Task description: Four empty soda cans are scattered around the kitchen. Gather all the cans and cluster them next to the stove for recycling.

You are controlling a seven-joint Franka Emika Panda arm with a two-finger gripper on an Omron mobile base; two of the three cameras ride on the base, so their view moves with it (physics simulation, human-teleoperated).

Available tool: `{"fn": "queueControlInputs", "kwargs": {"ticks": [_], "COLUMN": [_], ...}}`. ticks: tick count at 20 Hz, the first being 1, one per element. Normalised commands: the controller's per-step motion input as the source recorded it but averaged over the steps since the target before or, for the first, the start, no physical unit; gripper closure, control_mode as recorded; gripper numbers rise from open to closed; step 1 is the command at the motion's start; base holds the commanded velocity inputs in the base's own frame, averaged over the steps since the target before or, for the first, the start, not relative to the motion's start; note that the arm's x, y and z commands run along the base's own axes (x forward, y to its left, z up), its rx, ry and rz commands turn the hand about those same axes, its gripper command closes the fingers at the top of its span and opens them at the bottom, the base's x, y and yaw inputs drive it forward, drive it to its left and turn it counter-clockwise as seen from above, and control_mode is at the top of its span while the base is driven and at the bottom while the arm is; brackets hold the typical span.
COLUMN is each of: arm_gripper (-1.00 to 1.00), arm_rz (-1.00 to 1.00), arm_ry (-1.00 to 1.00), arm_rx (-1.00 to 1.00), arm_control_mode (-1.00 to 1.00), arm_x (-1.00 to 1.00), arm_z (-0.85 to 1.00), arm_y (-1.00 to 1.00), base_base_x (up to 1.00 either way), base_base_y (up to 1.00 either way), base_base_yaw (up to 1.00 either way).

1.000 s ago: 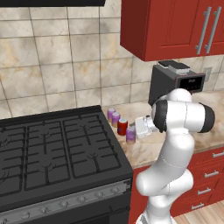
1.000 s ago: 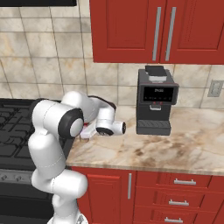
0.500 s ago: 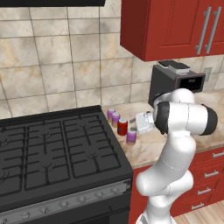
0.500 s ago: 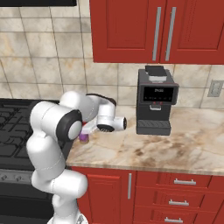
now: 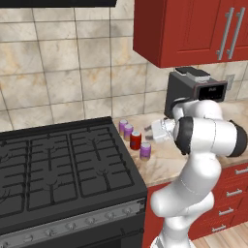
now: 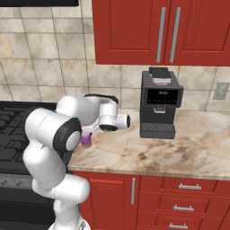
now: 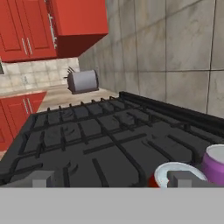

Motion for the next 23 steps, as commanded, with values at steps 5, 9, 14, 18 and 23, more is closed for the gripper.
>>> {"fn": "queueControlInputs", "kwargs": {"ticks": [5,9,14,18,23], "arm_gripper": [-1.0,-1.0,-1.0,-1.0,-1.0], "arm_rz": [0.0,-0.01,-0.02,-0.02,-0.02], "arm_ry": [-0.01,-0.04,-0.08,-0.12,-0.14], "arm_rx": [-0.06,-0.07,-0.05,-0.02,-0.01], "arm_control_mode": [-1.0,-1.0,-1.0,-1.0,-1.0], "arm_x": [0.0,-0.03,-0.1,-0.19,-0.21], "arm_z": [0.45,0.47,0.44,0.38,0.34], "arm_y": [-0.04,-0.14,-0.25,-0.32,-0.33], "base_base_x": [0.0,0.0,0.0,0.0,0.0], "base_base_y": [0.0,0.0,0.0,0.0,0.0], "base_base_yaw": [0.0,0.0,0.0,0.0,0.0]}}
